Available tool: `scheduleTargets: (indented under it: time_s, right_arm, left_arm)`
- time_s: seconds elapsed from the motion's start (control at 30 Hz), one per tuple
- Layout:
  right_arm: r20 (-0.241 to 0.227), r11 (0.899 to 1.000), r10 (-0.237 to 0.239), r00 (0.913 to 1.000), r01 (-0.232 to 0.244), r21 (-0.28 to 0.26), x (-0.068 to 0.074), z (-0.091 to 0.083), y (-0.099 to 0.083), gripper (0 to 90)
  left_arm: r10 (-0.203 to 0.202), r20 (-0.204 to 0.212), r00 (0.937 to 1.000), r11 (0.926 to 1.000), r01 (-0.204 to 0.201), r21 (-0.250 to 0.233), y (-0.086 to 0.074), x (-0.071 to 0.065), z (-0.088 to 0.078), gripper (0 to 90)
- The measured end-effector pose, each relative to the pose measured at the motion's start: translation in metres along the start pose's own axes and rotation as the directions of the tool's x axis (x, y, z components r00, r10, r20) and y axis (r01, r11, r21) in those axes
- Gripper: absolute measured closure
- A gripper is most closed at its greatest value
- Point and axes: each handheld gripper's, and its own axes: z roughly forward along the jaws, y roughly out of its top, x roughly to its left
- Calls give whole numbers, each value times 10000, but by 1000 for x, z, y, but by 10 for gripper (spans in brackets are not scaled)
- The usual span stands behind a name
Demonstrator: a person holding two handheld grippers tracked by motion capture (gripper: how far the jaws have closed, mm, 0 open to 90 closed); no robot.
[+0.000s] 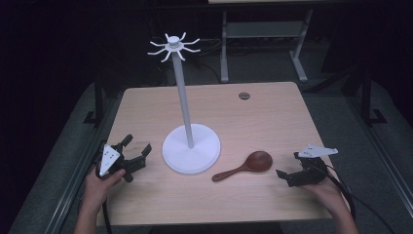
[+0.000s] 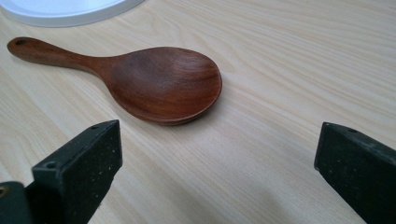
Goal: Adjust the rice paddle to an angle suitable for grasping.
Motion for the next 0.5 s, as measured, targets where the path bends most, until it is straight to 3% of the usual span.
scheduleTargets:
  time_s: [0.13, 0.3, 0.5]
  right_arm:
    - [-37, 10000, -9, 10000, 9, 25, 0, 0, 1, 5]
    - [-211, 10000, -44, 9998, 44, 9, 1, 0, 5, 81]
    - [-331, 9997, -210, 9992, 214, 113, 5, 3, 16, 251]
  left_arm:
    - [20, -25, 10000, 10000, -20, -20, 0, 0, 0, 134]
    - [9, -35, 10000, 10000, -9, -34, 0, 0, 0, 134]
    - [18, -30, 10000, 10000, -18, -18, 0, 0, -1, 134]
